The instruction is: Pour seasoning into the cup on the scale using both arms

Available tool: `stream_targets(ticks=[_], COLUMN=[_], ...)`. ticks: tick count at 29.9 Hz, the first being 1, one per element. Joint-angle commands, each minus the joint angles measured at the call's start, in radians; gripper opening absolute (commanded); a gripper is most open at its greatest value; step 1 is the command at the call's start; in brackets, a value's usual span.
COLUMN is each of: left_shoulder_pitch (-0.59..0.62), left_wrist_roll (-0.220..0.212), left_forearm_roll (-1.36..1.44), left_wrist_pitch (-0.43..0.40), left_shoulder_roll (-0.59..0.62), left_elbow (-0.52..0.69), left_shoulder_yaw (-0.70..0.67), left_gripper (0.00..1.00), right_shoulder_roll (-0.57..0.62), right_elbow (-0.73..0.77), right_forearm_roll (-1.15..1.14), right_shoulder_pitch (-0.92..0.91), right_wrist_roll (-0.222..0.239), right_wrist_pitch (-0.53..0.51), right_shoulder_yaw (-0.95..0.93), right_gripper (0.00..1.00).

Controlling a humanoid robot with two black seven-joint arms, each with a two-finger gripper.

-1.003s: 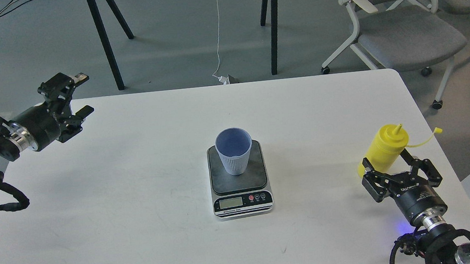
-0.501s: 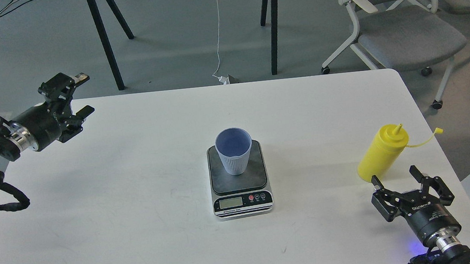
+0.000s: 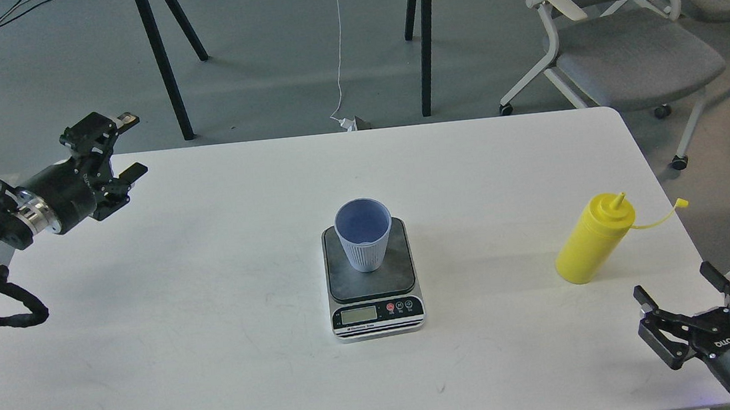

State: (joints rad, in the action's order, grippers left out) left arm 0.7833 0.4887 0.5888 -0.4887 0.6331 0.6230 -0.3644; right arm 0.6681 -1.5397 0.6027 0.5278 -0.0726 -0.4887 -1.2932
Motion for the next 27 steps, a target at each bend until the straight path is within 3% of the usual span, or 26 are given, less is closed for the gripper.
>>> stream_targets(ticks=[1,9,16,22,27], left_shoulder_pitch=[0.001,0.002,0.008,0.016,0.050], left_wrist_roll=[0.000,0.000,0.000,0.000,0.000], left_forearm_roll=[0.002,0.000,-0.001,-0.006,-0.009], left_wrist_pitch=[0.000,0.000,0.000,0.000,0.000], left_shoulder_roll=[-0.004,-0.001,-0.004,-0.006,-0.006], left_elbow=[0.000,0.000,0.001,0.001,0.001], left_shoulder_yaw=[-0.001,-0.004,-0.008,-0.011,-0.011], left_gripper=[1.00,1.00,1.00,1.00,1.00], right_shoulder_roll=[0.051,0.136,0.171,0.160,0.067], right_elbow=[0.004,0.003,0.050,0.167,0.315], right_forearm_roll=[0.000,0.000,-0.127,-0.225,-0.236], right_shoulder_pitch=[0.037,0.008,-0.306,-0.629,-0.811], right_wrist_roll=[-0.001,0.001,0.002,-0.001,-0.001], right_wrist_pitch=[0.000,0.000,0.000,0.000,0.000], right_shoulder_yaw=[-0.095,-0.227,-0.212,0.015,0.158], right_gripper=[0.99,0.99,0.99,0.99,0.99])
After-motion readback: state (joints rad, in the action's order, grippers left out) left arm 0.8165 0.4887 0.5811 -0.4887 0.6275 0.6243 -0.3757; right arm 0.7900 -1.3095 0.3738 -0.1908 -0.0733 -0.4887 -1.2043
